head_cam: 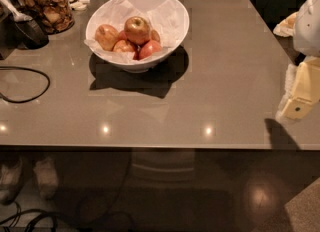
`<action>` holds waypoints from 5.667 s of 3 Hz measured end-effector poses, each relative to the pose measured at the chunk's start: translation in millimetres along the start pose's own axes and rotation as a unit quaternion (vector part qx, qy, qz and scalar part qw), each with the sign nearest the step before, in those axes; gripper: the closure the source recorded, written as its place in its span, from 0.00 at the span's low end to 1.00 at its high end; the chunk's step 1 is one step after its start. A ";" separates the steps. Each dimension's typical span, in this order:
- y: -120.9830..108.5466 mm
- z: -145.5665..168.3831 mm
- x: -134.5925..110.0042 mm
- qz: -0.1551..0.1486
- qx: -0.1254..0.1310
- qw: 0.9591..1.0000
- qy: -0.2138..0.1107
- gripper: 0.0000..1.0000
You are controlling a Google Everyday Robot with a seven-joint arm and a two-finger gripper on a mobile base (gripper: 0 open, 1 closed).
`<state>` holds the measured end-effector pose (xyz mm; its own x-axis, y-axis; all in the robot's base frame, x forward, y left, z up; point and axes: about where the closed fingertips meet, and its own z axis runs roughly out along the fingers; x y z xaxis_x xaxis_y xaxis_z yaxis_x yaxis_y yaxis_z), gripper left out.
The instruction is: Pick apple from white bowl
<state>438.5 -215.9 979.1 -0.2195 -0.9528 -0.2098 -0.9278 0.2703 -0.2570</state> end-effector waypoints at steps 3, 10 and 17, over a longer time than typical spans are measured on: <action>-30.0 3.7 -40.5 -0.039 0.006 0.999 0.010 0.00; -109.9 24.3 -159.5 -0.063 0.031 0.996 -0.047 0.00; -170.3 72.3 -270.4 -0.107 0.012 0.987 -0.118 0.00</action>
Offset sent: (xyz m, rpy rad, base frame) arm 0.0439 0.0279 0.0112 -0.0698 0.0155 0.0637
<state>677.6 5.7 1011.5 0.0589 -0.9305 -0.3615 -0.9374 0.0730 -0.3406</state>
